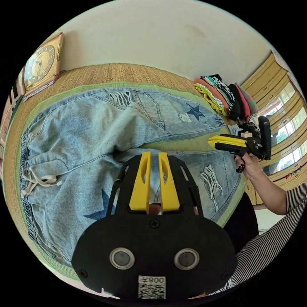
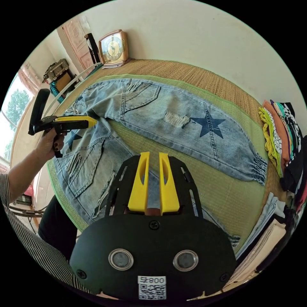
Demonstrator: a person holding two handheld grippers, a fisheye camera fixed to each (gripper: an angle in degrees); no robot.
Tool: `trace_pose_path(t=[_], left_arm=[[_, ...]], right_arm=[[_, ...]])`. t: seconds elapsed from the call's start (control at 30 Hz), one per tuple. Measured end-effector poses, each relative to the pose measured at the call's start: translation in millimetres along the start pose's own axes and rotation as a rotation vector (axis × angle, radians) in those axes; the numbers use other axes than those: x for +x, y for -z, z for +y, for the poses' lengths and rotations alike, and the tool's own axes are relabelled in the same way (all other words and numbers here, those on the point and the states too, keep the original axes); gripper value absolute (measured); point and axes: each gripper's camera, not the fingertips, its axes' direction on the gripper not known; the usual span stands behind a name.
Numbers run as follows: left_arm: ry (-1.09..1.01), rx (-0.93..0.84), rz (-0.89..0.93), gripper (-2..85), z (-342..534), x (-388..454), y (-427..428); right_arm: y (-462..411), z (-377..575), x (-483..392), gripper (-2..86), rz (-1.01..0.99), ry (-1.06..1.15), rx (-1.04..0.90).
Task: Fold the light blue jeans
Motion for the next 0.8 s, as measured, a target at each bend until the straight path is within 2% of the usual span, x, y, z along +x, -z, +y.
trace_pose_path(t=[0.2,0.43,0.53,0.7,0.8], left_arm=[[-0.114,-0.161,-0.151,4.1,-43,16,-54],[-0.180,-0.220,-0.072,0.7,-54,24,-69],[-0.194,-0.237,-0.078,0.4,-60,27,-74],[-0.229,-0.266,-0.084,0.3,-68,31,-80],[-0.242,-0.285,-0.085,0.3,-73,32,-82]], right_arm=[[-32,-44,14,7.0,0.056,0.084,-0.096],[-16,-56,52,5.0,-0.060,0.017,-0.064],[13,-44,87,3.0,-0.060,-0.074,0.001],[34,-26,211,0.8,0.108,-0.385,0.002],[22,-25,263,0.4,0.060,-0.479,-0.014]])
